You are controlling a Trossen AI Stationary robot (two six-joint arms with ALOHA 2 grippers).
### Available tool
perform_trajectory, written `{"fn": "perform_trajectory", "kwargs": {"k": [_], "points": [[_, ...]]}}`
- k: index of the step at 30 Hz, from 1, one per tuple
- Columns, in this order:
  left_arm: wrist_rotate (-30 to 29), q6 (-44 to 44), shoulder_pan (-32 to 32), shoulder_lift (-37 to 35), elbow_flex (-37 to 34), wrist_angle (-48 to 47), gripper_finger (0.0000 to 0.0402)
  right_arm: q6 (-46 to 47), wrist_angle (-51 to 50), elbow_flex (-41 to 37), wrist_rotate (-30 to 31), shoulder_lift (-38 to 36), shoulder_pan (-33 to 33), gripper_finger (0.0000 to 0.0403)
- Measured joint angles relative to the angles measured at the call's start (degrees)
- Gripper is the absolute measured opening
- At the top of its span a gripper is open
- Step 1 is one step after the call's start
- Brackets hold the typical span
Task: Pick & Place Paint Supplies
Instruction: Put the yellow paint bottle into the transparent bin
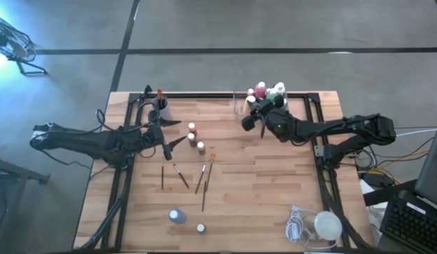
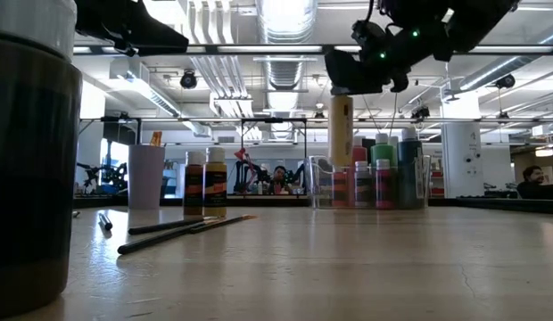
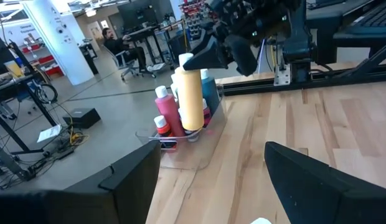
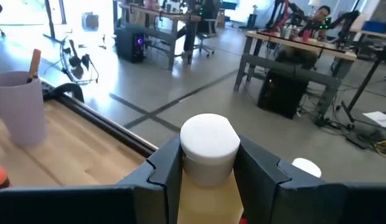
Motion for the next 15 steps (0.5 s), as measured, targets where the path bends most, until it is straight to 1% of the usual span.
{"fn": "perform_trajectory", "kwargs": {"k": [15], "points": [[-0.02, -0.09, 0.0, 0.02, 0.04, -0.07, 0.0291, 3.7, -0.74, -4.06, -0.18, 0.03, -3.25, 0.011]]}}
